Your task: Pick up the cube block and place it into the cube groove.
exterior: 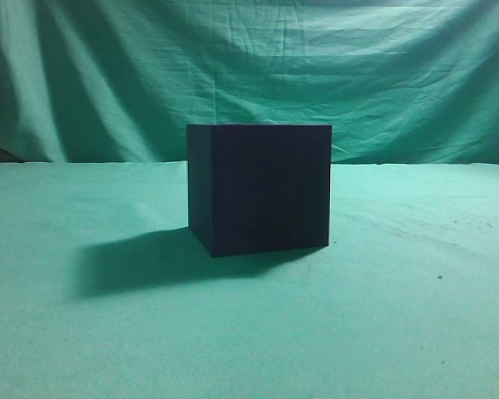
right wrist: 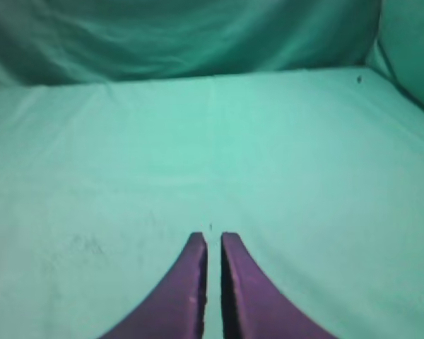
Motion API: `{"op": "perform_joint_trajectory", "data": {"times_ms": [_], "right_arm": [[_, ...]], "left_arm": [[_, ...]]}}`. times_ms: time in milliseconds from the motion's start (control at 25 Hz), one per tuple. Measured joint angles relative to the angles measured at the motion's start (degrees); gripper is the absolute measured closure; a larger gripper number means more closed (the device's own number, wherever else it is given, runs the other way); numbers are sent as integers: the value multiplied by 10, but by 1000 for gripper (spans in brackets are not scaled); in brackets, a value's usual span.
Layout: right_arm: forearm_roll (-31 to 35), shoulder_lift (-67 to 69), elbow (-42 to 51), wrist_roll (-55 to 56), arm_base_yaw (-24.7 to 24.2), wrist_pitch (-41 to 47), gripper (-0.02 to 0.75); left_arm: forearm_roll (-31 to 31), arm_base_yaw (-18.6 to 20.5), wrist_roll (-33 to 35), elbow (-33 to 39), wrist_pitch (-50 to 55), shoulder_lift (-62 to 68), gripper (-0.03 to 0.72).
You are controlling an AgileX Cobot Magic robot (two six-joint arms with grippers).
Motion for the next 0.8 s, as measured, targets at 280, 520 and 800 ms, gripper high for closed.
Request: {"op": "perform_joint_trajectory", "data": {"times_ms": [280,520,800], "right_arm": [[1,0,24,0,-8,15,690],[1,0,24,0,-10,20,690],[1,0,24,3,-10,20,690]], "left_arm": [[0,0,0,0,0,0,688],[0,0,0,0,0,0,688],[0,0,0,0,0,0,688]]}}
